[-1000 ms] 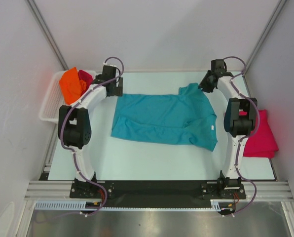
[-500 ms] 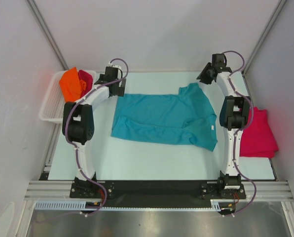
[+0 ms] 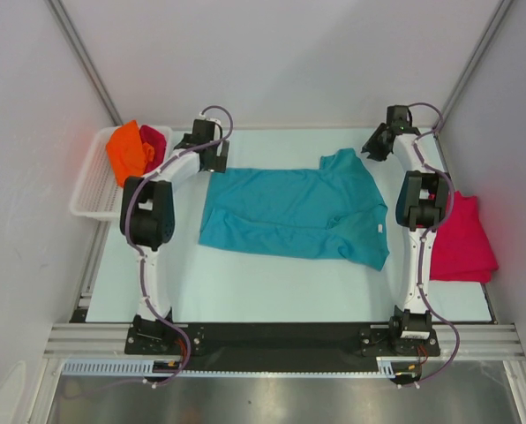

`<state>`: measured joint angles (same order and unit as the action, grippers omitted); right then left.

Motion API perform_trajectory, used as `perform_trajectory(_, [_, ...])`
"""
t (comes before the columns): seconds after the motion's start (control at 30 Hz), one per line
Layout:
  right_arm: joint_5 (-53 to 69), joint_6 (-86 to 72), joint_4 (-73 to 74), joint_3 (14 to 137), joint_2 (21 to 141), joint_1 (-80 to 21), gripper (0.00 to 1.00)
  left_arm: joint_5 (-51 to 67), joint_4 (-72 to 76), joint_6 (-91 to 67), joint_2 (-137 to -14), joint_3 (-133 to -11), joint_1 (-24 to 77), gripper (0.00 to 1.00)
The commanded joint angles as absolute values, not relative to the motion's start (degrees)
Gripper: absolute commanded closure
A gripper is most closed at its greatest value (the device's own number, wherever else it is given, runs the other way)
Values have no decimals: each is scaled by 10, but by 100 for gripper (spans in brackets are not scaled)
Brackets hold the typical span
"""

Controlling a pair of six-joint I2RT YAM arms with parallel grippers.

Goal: Fold and stack the t-shirts

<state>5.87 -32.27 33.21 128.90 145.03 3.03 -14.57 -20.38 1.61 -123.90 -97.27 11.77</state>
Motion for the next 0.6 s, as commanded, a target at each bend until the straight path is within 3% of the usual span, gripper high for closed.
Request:
perform_trajectory(0.0, [65, -312, 335, 1309, 1467, 33, 63, -133, -208, 4, -1253, -1014, 111, 1])
perform_trajectory(0.57, [79, -324, 331, 1344, 1478, 11, 63, -128, -243, -4, -1290, -1069, 111, 0])
